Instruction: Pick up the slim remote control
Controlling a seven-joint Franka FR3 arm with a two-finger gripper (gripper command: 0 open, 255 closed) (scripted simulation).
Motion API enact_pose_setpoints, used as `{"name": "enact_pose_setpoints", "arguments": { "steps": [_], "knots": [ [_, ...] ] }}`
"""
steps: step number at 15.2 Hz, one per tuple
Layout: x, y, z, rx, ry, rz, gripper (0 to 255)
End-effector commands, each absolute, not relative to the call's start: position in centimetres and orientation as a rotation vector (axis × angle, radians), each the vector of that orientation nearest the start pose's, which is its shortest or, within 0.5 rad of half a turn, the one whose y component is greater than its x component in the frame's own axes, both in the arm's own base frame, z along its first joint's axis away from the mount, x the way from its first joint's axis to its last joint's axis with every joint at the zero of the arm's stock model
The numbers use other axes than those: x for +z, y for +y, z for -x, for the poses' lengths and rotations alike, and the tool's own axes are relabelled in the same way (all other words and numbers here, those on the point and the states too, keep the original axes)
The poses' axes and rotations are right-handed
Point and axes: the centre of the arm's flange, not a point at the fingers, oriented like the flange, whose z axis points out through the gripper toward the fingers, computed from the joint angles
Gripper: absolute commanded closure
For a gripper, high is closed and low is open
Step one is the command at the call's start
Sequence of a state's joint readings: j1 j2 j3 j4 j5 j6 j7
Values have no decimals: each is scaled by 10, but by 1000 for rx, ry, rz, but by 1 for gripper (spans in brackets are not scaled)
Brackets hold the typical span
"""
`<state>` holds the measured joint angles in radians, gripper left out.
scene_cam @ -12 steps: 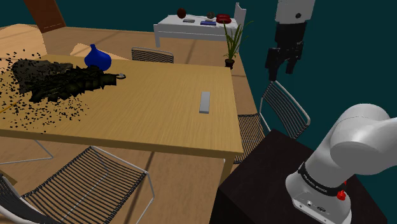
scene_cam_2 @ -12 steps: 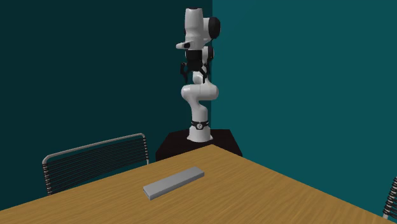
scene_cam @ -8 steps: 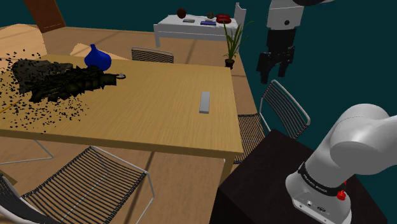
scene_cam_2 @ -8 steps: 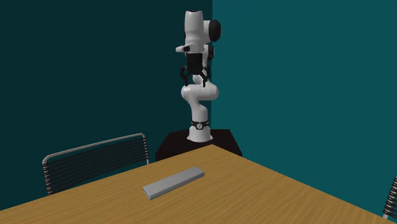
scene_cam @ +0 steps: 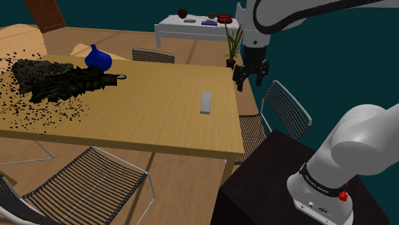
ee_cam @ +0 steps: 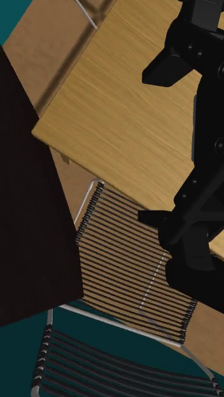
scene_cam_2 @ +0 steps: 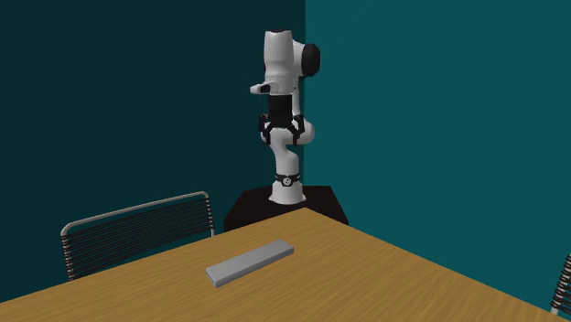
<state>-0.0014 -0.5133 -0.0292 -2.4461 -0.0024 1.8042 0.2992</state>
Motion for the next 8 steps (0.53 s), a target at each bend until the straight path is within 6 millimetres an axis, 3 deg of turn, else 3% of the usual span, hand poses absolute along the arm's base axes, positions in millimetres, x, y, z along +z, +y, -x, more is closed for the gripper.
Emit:
{"name": "enact_pose_setpoints", "arguments": {
  "steps": [1, 8],
  "knots": [
    [455, -13, -396, 184, 552, 3091, 0],
    [399, -19, -463, 131, 700, 3056, 0]
  ]
}}
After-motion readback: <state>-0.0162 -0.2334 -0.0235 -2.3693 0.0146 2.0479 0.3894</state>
